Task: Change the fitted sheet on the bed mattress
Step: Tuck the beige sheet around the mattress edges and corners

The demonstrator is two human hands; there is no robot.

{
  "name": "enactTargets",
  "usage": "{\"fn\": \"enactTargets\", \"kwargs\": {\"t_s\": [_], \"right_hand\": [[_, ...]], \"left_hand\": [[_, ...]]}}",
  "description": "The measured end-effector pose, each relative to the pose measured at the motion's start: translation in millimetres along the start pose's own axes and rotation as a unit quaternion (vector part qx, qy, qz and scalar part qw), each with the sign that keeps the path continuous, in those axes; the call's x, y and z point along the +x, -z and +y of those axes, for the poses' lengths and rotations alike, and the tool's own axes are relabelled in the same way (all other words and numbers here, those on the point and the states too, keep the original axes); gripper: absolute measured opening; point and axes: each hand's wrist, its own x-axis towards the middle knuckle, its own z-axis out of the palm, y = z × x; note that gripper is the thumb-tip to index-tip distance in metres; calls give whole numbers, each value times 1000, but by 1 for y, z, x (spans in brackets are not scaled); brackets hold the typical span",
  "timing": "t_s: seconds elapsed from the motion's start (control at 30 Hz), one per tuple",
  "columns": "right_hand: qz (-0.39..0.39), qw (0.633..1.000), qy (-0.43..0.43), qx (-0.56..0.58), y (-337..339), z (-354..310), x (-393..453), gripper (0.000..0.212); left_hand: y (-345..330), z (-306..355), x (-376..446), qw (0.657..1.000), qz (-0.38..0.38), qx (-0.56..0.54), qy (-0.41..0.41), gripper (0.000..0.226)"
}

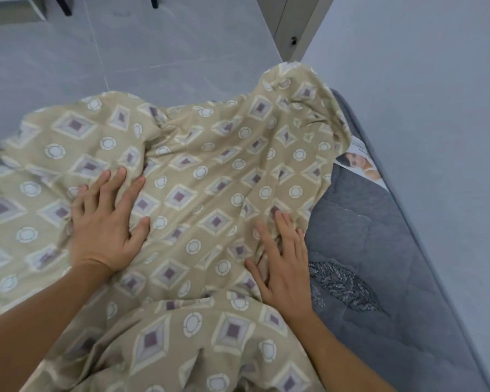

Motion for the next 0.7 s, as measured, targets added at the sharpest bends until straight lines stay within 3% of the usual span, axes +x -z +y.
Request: {"fn": "enactTargets", "kwargs": {"t_s": [0.2, 0.7], "right_hand": [[-21, 995, -79, -62, 0, 5, -65, 83], [3, 995, -78, -69, -15, 6, -63, 77]], "left_hand": [[0, 2, -1, 1000, 8, -16, -3, 77], [5, 0, -2, 999, 24, -24, -28, 74]]}}
